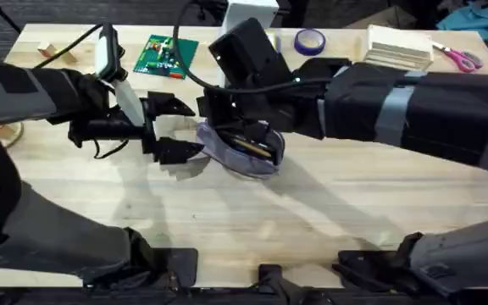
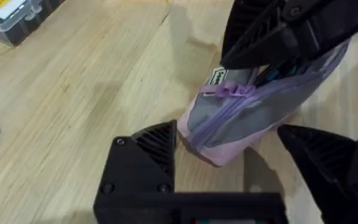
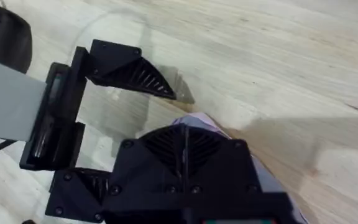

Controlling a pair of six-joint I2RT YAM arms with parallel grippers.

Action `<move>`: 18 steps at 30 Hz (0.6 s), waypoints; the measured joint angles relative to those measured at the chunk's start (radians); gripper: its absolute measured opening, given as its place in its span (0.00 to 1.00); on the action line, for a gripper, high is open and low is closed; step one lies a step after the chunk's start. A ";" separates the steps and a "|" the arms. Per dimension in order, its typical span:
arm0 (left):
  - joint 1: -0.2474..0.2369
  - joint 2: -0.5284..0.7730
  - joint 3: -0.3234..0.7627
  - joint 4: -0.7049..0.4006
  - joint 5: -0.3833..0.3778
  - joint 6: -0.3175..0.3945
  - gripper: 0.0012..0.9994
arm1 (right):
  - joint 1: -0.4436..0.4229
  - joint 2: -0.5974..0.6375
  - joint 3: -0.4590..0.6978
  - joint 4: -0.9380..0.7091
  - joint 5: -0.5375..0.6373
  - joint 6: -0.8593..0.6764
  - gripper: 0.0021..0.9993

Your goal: Unzip the bag, pick up the pens from the table one at a time and place them inside, then zip the bag closed.

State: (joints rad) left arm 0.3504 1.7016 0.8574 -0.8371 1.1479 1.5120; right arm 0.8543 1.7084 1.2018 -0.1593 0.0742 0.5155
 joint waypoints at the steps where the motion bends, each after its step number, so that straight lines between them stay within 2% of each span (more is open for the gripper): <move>1: 0.000 0.000 0.000 0.000 0.004 0.000 0.99 | 0.000 0.000 0.000 0.000 0.000 -0.001 0.03; 6: 0.000 0.000 0.000 0.000 0.012 0.000 0.99 | 0.000 0.000 0.000 0.000 0.000 -0.017 0.03; 7: 0.000 0.000 0.000 0.000 0.012 0.000 0.99 | 0.000 0.000 0.000 -0.001 0.000 -0.017 0.09; 13: 0.000 0.000 0.000 0.000 0.012 0.000 0.99 | 0.000 -0.032 0.000 -0.014 0.000 -0.023 0.92; 14: 0.000 0.000 0.000 0.000 0.012 0.000 0.99 | 0.000 -0.038 0.000 -0.018 0.000 -0.029 0.98; 15: 0.000 0.000 0.000 0.000 0.012 0.000 0.99 | 0.000 -0.043 0.000 -0.024 0.000 -0.029 0.99; 18: 0.000 0.000 0.000 0.000 0.012 0.000 0.99 | 0.000 -0.047 0.000 -0.063 0.000 -0.030 1.00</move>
State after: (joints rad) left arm 0.3504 1.7016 0.8574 -0.8371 1.1599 1.5120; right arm 0.8543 1.6619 1.2018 -0.2218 0.0742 0.4858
